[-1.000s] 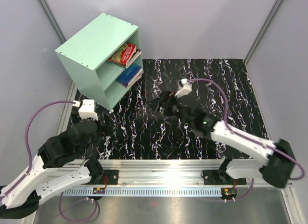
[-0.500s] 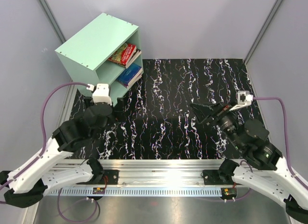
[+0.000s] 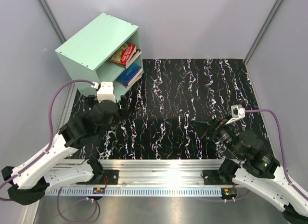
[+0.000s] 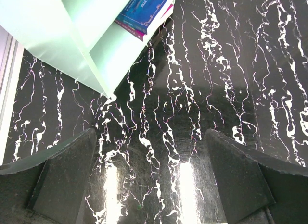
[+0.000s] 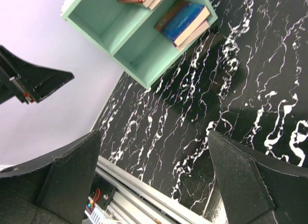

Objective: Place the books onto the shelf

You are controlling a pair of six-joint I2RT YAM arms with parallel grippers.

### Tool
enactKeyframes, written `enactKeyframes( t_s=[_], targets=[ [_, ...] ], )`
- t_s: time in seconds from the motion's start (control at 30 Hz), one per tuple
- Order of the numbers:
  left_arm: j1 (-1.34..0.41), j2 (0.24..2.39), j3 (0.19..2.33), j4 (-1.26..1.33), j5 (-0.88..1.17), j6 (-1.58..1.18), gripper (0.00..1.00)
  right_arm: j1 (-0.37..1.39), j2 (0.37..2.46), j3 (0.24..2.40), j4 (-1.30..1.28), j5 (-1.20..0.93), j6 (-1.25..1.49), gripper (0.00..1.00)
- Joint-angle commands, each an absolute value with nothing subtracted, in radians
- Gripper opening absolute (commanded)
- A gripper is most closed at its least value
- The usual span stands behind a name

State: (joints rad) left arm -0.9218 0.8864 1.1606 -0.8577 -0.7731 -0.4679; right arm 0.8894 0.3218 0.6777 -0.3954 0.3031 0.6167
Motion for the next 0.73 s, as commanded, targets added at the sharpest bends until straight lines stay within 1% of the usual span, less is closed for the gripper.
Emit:
enactKeyframes(
  t_s=[0.0,0.27,0.57,0.7],
  targets=[
    [-0.919,0.896,1.16,-0.775,-0.815,-0.462,0.99,0.893,0.314,0.667,-0.368,0.267,0.63,1.0],
    [-0.873,0.934,1.146,-0.733,-0.785,-0.439,0.99,0.893,0.331,0.666,-0.368,0.287,0.623,1.0],
    [-0.782,0.93,1.121,-0.683,-0.735,-0.393,0.99,0.893,0.339,0.626,-0.298,0.262,0.62,1.0],
    [-0.741,0.93,1.088,-0.635,-0.762,-0.364,0.99,0.893,0.39,0.655,-0.345,0.287,0.63,1.0]
  ],
)
